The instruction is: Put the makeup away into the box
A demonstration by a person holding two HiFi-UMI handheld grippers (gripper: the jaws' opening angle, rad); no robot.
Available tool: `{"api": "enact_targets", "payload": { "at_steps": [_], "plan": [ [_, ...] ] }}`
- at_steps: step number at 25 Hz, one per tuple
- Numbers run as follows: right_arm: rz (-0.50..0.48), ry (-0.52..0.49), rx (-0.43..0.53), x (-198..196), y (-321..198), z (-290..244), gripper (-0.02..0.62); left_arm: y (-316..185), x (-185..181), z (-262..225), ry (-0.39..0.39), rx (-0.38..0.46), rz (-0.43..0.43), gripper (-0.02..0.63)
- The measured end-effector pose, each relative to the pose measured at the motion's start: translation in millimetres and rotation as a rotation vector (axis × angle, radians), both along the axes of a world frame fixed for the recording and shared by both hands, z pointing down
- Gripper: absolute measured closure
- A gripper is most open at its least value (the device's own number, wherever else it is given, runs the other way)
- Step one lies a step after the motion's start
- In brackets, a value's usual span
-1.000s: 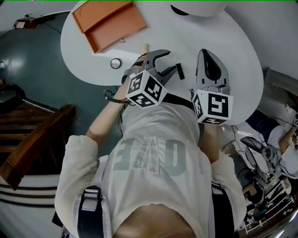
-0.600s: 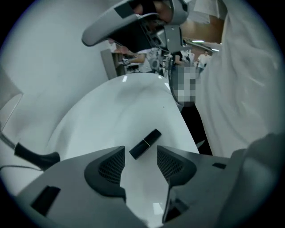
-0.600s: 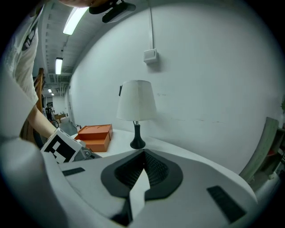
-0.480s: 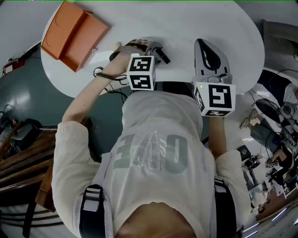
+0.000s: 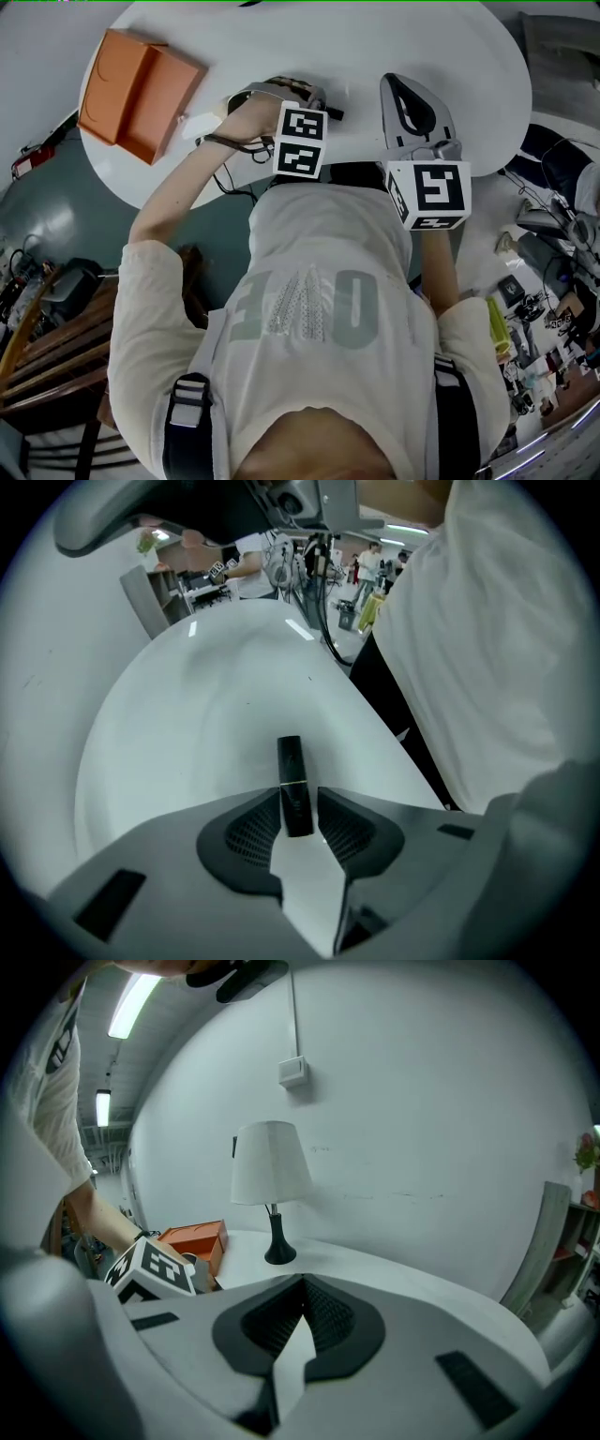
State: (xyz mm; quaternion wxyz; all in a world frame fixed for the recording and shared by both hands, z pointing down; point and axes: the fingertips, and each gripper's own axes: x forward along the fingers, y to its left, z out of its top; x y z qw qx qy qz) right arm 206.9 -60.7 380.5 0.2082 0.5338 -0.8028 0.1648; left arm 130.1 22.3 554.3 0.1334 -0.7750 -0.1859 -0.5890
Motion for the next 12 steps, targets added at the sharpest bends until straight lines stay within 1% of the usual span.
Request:
{"api": "enact_targets", "payload": {
  "at_steps": [2,3,7,12],
  "plan": [
    [-0.003,-0.002,-0.002,0.6,-2.1,0.4,0.591,2.1,0.1,3.8,-0.015,0.001,0.027,0.49],
    [-0.005,-0.003,-0.003,0.8,-3.6,0.7,0.591,2.5,0.0,4.1,-0.016,-0.006,0.027,0.494],
    [-0.013,-0.001,-0.006,0.0,-12.9,1.9,0.591,-2.9,-1.1,3.6,-0.01,-0.036,-0.008,0.505],
    [-0.029,0.002,0.004,1.4,-16.0,-2.4,0.591,-3.3,5.8,1.3,-0.006,-0.03,-0.022,0.505]
  ]
}}
